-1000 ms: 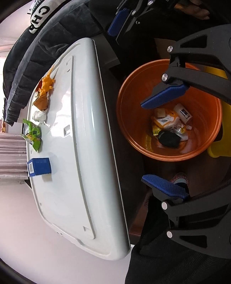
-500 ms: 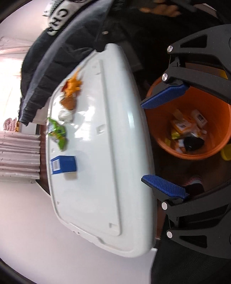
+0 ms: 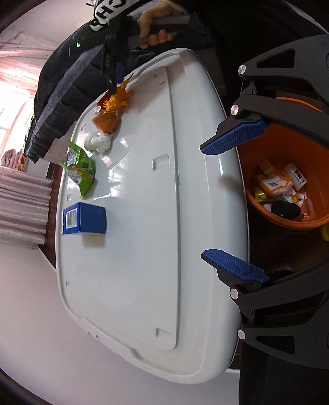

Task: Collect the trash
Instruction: 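Move both open grippers back over the lid toward the remaining items, then grasp the orange dinosaur with the right gripper while the left grasps the blue carton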

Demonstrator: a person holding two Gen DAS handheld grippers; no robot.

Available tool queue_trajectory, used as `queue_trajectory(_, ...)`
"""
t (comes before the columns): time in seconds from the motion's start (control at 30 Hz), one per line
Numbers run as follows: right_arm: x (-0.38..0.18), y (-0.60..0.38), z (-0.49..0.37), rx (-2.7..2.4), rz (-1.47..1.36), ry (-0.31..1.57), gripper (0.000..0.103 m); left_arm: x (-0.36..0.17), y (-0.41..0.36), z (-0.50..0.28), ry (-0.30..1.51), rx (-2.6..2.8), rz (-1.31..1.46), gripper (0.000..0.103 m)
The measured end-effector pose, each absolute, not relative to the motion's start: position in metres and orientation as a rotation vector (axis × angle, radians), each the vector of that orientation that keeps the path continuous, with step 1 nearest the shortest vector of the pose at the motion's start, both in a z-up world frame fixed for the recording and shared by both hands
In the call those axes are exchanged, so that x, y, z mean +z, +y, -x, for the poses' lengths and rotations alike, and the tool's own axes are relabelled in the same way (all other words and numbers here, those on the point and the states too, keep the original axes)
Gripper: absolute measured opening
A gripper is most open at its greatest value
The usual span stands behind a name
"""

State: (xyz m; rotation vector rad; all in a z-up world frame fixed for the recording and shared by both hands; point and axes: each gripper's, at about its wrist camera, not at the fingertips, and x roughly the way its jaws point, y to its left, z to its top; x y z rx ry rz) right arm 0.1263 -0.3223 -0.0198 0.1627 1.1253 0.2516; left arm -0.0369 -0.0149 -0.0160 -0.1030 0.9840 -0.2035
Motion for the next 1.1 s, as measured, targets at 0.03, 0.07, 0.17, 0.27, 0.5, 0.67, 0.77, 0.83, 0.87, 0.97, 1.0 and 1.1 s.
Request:
queue_trajectory(0.03,-0.022,-0.322,-0.125,0.265,-0.196,1.143,0.069,-0.015,-0.016,0.037,0.979,-0.208,0.103,0.075)
queue_trajectory(0.07,-0.021,-0.318,-0.119,0.287,-0.222,1.177,0.067,-0.015,-0.017,0.038,0.976,-0.212,0.105,0.075)
queue_trajectory(0.17,-0.009,-0.292,-0.091,0.407,-0.159,1.162,0.068,-0.015,-0.019,0.041,0.971,-0.229,0.111,0.075)
queue_trajectory(0.27,0.003,-0.272,-0.077,0.424,-0.021,1.099,0.069,-0.017,-0.024,0.043,0.982,-0.25,0.104,0.075)
queue_trajectory(0.5,-0.013,-0.266,-0.101,0.348,0.076,1.102,0.07,-0.019,-0.024,0.044,0.975,-0.241,0.089,0.075)
queue_trajectory(0.67,-0.034,-0.252,-0.119,0.337,0.141,1.135,0.07,-0.024,-0.02,0.042,0.995,-0.233,0.121,0.075)
queue_trajectory(0.77,-0.041,-0.247,-0.121,0.333,0.179,1.13,0.071,-0.024,-0.019,0.042,0.992,-0.227,0.117,0.075)
queue_trajectory(0.83,-0.044,-0.242,-0.121,0.319,0.212,1.118,0.064,-0.026,-0.019,0.042,0.993,-0.224,0.113,0.075)
queue_trajectory(0.87,-0.044,-0.241,-0.119,0.325,0.208,1.112,0.058,-0.026,-0.019,0.042,0.994,-0.223,0.112,0.075)
queue_trajectory(0.97,-0.043,-0.238,-0.114,0.301,0.214,1.108,0.055,-0.027,-0.018,0.042,0.999,-0.221,0.122,0.075)
queue_trajectory(1.0,-0.043,-0.237,-0.112,0.291,0.213,1.109,0.055,-0.027,-0.017,0.043,1.0,-0.219,0.124,0.075)
queue_trajectory(1.1,-0.04,-0.232,-0.099,0.272,0.23,1.117,0.055,-0.026,-0.017,0.045,0.991,-0.21,0.118,0.075)
